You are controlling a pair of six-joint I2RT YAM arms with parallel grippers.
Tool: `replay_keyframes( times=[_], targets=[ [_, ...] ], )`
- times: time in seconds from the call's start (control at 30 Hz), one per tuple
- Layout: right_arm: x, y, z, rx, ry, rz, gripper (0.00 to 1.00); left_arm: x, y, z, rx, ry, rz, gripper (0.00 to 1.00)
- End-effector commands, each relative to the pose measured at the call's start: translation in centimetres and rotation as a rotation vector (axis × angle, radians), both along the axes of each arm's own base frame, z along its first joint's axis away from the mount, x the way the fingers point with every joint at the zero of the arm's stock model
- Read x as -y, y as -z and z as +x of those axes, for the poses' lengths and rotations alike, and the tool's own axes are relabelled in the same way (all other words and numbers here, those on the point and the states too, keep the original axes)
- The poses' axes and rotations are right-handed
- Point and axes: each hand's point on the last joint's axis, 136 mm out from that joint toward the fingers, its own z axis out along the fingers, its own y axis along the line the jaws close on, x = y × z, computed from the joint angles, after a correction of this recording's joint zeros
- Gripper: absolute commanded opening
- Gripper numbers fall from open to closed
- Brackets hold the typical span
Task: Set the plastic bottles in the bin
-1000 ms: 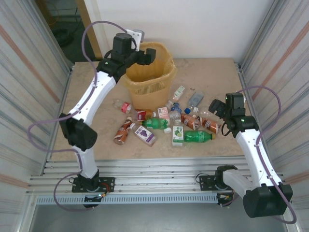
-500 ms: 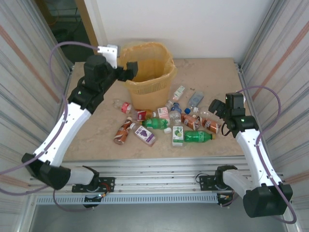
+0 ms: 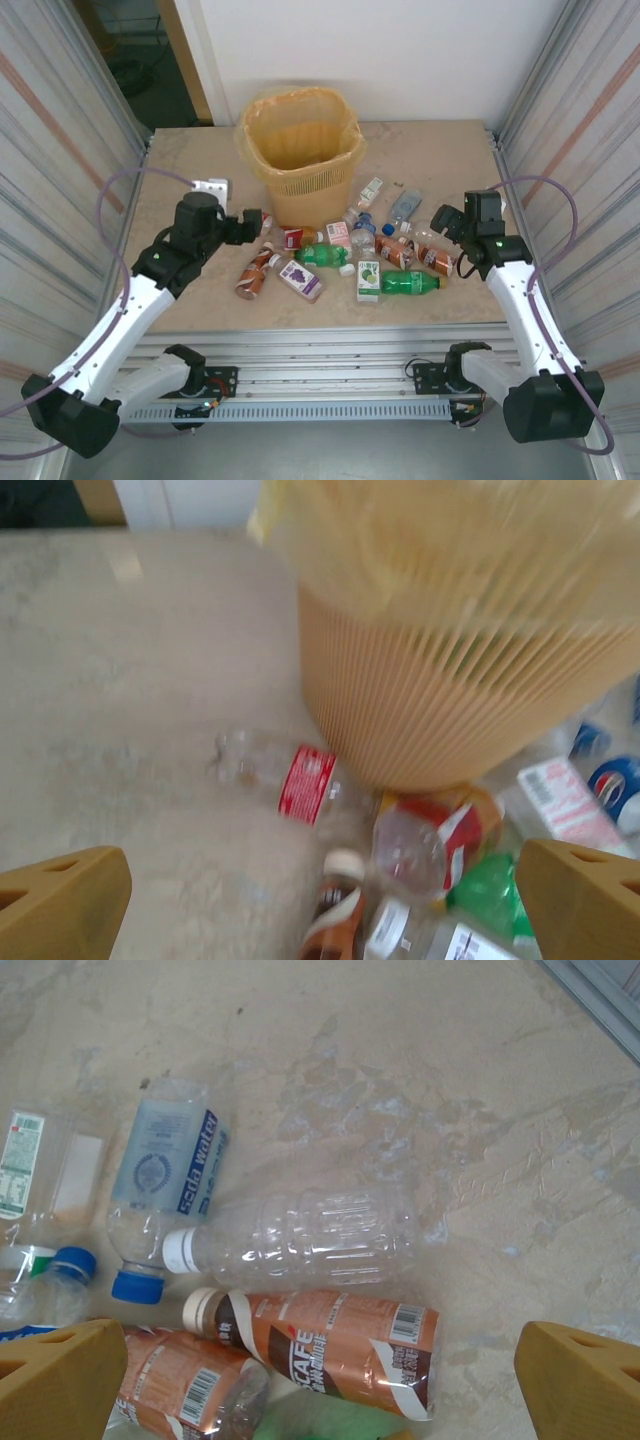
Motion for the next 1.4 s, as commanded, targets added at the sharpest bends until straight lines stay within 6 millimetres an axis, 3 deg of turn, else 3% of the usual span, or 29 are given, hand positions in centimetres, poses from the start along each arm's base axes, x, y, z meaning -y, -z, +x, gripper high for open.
replay_keyframes(
  times=[0.0, 0.23, 0.53, 0.93, 1.37],
  targets=[
    [-0.1, 0.1, 0.2, 0.006, 0.025, 0.018, 0.98, -0.3, 3.8, -1.4, -0.123, -0.022, -0.011, 0.99],
    [0.0, 0.2, 0.2, -0.002, 0.034, 0.015, 0.98, -0.1, 10.1, -2.3, -0.31, -0.032, 0.021, 0.98],
    [0.4, 0.2, -0.1, -0.009, 0.049, -0.002, 0.98, 0.5, 15.3, -2.7, -0.502, -0.028, 0.076, 0.95],
    [0.7, 0.4, -0.2, -0.016, 0.057, -0.011, 0.98, 0.3, 19.5, -3.8, -0.654, -0.041, 0.119, 0.87],
    [0.6, 0.4, 0.2, -0.019, 0.053, -0.01, 0.98, -0.1, 22.3, -5.5, -0.756, -0.084, 0.11, 0.79]
  ],
)
